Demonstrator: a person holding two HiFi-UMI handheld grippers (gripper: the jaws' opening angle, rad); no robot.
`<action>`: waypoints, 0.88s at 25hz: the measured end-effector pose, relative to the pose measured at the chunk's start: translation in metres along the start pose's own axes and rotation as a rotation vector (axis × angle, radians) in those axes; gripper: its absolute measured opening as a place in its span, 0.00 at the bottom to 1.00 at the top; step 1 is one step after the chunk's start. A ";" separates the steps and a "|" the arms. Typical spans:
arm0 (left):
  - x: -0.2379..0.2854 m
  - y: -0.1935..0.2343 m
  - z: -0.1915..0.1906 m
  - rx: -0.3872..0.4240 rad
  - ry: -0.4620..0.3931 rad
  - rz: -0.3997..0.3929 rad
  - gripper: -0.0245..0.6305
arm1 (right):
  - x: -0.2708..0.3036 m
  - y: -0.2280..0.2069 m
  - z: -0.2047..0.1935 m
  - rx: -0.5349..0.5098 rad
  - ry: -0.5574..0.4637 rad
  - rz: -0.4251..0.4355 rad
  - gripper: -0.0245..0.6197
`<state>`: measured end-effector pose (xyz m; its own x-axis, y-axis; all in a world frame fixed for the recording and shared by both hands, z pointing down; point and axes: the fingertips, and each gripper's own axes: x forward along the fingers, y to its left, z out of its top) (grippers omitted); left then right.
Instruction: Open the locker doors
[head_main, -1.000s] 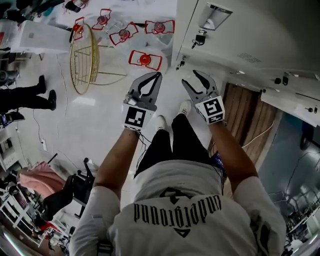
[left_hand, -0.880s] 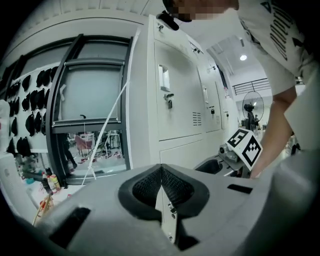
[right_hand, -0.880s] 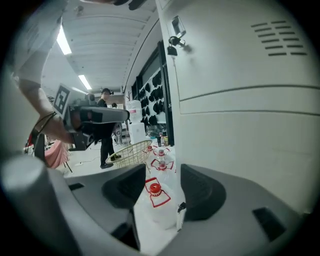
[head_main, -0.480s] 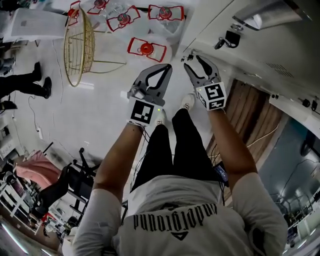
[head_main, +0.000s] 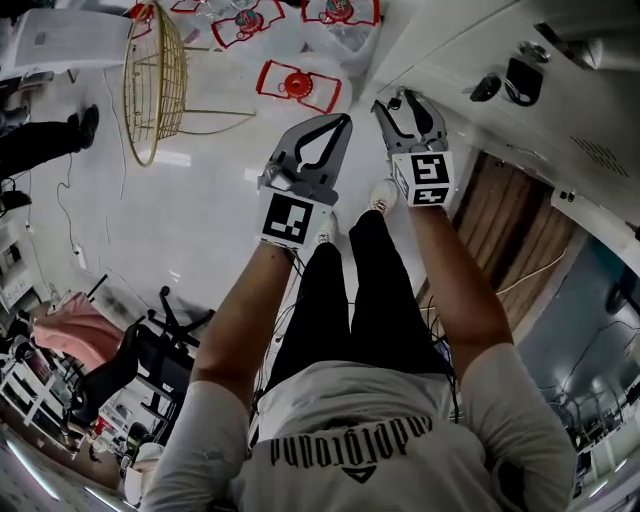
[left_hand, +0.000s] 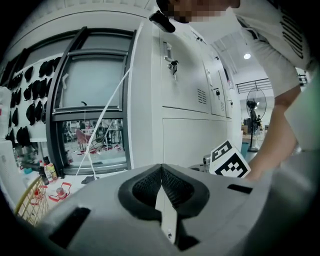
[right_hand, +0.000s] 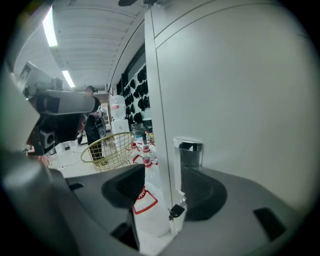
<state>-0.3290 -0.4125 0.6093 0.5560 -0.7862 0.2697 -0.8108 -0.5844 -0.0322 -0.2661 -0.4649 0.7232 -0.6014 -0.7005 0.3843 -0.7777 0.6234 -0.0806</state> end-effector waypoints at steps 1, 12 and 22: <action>0.000 0.000 -0.001 -0.001 -0.001 0.000 0.05 | 0.002 0.000 0.000 -0.002 -0.001 -0.006 0.40; -0.002 0.000 0.000 -0.006 -0.011 -0.006 0.05 | 0.002 0.006 -0.003 -0.034 -0.003 -0.014 0.38; -0.024 -0.015 0.008 0.028 -0.017 -0.062 0.05 | -0.036 0.037 -0.017 -0.014 0.004 -0.093 0.34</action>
<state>-0.3292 -0.3866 0.5955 0.6080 -0.7519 0.2551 -0.7698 -0.6369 -0.0426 -0.2702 -0.4104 0.7221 -0.5257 -0.7542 0.3935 -0.8275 0.5606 -0.0311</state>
